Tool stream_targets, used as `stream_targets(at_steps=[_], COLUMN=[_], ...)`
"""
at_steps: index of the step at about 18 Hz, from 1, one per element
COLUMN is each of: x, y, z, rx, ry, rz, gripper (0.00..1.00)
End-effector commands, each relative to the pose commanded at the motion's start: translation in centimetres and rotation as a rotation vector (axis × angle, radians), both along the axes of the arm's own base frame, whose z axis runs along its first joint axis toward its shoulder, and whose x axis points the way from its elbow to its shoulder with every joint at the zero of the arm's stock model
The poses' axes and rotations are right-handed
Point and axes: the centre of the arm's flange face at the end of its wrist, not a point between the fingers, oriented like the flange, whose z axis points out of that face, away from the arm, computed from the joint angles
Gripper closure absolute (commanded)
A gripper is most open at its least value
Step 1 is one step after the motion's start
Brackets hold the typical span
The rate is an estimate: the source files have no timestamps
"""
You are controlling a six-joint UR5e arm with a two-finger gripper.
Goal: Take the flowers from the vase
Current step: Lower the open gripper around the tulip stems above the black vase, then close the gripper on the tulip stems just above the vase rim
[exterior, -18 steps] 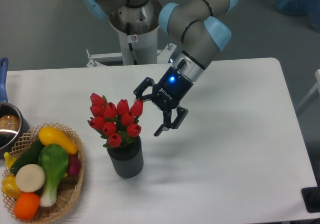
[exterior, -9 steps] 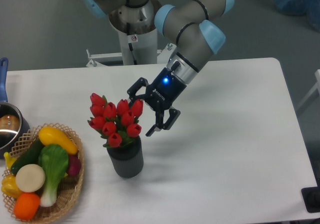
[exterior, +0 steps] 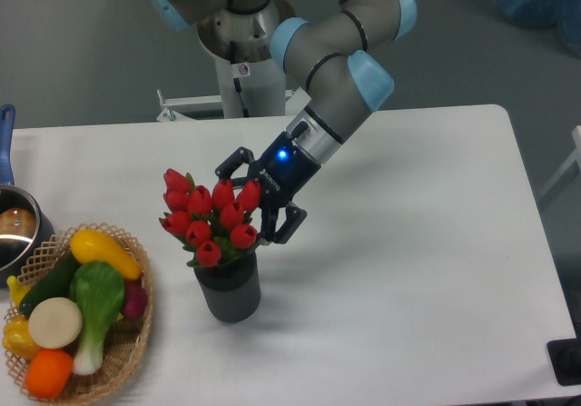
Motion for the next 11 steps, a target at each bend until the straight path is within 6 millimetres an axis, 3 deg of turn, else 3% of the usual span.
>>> stream_targets(at_steps=[11], x=[-0.03], y=[0.27], z=[-0.20], rx=[0.030], ry=[-0.032], rz=[-0.005], gripper=[0.00])
